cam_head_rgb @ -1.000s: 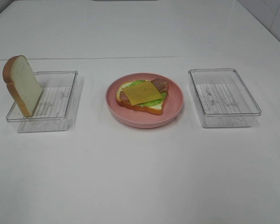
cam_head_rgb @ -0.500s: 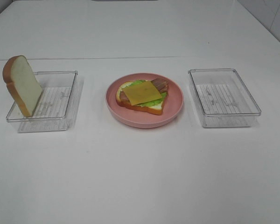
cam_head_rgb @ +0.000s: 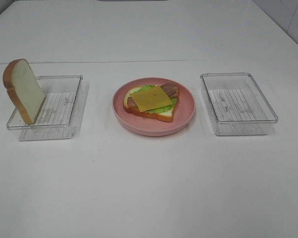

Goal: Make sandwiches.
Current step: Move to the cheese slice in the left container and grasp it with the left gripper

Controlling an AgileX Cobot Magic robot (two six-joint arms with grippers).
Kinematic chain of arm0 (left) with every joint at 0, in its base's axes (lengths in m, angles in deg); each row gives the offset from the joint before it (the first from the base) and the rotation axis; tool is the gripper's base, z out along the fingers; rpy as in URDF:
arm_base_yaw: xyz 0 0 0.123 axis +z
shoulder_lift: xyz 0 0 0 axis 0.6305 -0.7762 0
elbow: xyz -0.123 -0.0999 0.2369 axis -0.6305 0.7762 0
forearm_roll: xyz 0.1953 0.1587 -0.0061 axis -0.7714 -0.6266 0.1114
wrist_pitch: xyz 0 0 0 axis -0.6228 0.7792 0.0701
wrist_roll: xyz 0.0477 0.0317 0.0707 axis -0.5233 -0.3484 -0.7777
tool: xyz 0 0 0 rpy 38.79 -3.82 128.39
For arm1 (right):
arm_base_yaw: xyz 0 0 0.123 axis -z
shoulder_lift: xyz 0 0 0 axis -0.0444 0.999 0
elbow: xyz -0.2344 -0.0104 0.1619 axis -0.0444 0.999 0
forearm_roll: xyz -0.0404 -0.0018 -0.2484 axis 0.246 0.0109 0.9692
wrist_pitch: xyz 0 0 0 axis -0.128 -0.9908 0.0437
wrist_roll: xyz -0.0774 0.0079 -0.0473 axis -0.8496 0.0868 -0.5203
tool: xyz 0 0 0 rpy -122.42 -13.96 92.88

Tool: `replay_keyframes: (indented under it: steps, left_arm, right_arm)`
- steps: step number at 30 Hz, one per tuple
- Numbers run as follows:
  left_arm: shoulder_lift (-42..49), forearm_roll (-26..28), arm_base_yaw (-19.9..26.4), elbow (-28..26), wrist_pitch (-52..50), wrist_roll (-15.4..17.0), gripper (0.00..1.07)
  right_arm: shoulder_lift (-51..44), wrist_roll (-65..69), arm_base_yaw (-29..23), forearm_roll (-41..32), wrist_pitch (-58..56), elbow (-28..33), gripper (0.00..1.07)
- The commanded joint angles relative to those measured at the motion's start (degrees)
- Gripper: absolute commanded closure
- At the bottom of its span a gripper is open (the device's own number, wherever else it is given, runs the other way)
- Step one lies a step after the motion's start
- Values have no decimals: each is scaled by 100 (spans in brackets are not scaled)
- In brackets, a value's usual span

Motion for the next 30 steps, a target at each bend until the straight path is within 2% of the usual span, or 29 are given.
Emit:
replay_keyframes:
  steps: [1, 8, 19, 22, 24, 27, 30]
  left_arm:
    - [57, 52, 11, 6, -34, 6, 17]
    - [57, 52, 11, 6, -34, 6, 17]
    - [57, 52, 11, 6, -34, 6, 17]
    - [57, 52, 11, 6, -34, 6, 17]
    - [57, 52, 11, 6, -34, 6, 17]
    - [46, 52, 11, 6, -34, 6, 17]
    - [6, 57, 11, 6, -34, 6, 17]
  right_arm:
    - [-57, -52, 17, -23, 46, 29, 9]
    - [-57, -52, 17, -23, 46, 29, 9]
    - [-590, -52, 29, -29, 46, 29, 9]
    - [-647, -52, 178, -34, 46, 29, 9]
    - [-733, -52, 728, -34, 46, 29, 9]
    - [-1060, -52, 940, -34, 46, 29, 9]
    - [-1295, -52, 940, -57, -17, 0, 9]
